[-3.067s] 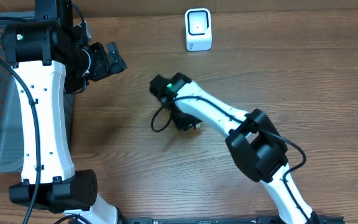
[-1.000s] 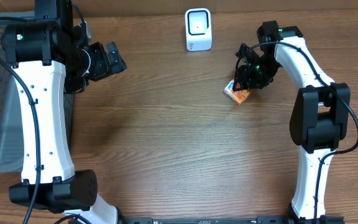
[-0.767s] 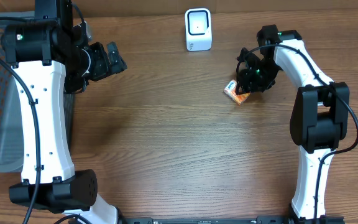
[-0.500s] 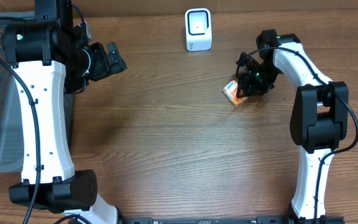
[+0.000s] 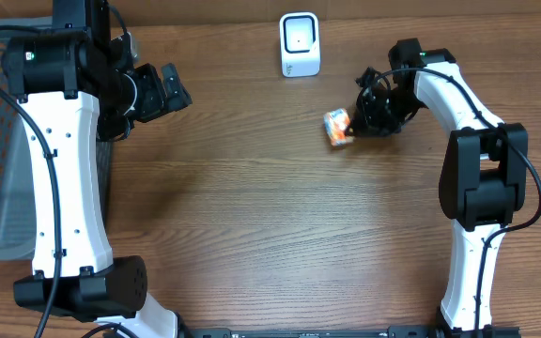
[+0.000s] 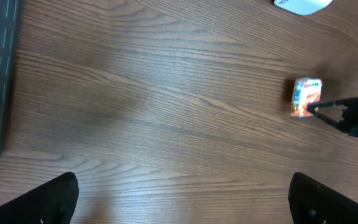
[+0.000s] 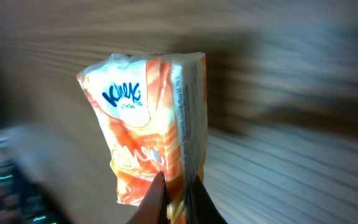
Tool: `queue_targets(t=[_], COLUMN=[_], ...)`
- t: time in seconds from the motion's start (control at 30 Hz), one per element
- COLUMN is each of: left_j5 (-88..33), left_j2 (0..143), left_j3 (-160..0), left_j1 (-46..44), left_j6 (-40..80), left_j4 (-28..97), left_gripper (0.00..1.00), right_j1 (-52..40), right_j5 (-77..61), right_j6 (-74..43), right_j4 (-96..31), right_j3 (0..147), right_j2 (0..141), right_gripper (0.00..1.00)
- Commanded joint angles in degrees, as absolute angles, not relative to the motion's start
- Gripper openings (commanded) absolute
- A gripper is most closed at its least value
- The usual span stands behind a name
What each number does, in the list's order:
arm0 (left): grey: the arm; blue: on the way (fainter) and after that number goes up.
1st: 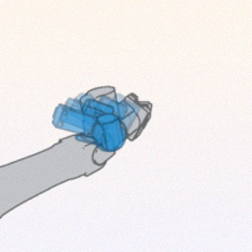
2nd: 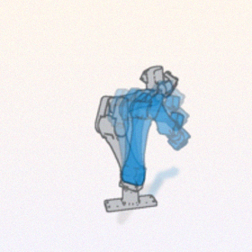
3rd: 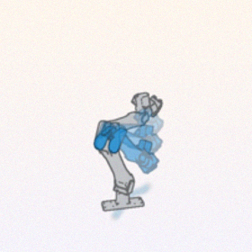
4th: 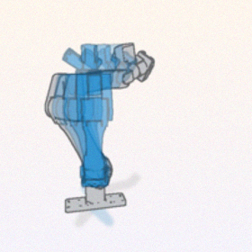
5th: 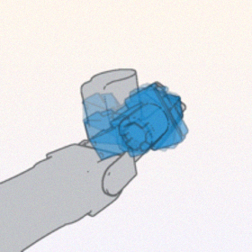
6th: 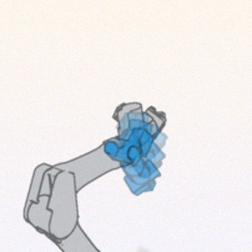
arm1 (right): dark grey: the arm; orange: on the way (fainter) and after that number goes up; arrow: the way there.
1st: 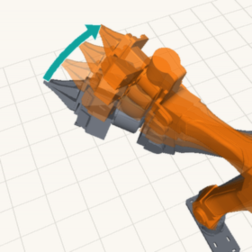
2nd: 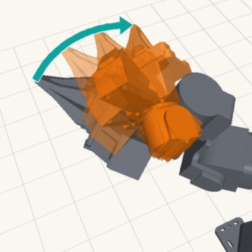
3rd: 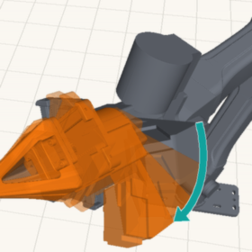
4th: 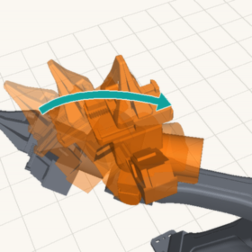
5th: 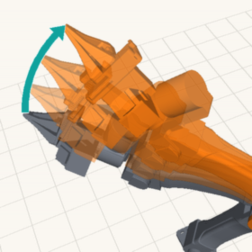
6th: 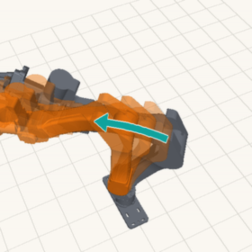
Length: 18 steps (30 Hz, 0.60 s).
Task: Scan the item barcode
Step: 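Hold the Kleenex pack up to the white scanner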
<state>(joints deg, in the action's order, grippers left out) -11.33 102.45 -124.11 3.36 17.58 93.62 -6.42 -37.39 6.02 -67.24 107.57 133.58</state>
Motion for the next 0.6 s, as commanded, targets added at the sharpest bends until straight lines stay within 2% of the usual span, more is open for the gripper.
queue_targets(t=[0.0,0.27,0.57], left_j5=[-11.42,-11.42,-11.44], left_j2=[103.09,103.09,103.09], left_j3=[-124.11,-124.11,-124.11], left_j1=[2.98,2.98,3.01], left_j6=[16.73,16.73,16.73], left_j4=[93.58,93.58,93.58], left_gripper=[1.0,0.99,1.0], right_j1=[-6.26,-6.37,-6.37], right_j5=[-57.84,-88.25,-89.93], right_j6=[3.11,-4.75,-7.81], right_j4=[-64.55,-52.86,-47.66], right_j3=[109.47,109.47,109.47], right_j2=[132.77,132.77,132.77], right_gripper=[0.04,0.04,0.04])
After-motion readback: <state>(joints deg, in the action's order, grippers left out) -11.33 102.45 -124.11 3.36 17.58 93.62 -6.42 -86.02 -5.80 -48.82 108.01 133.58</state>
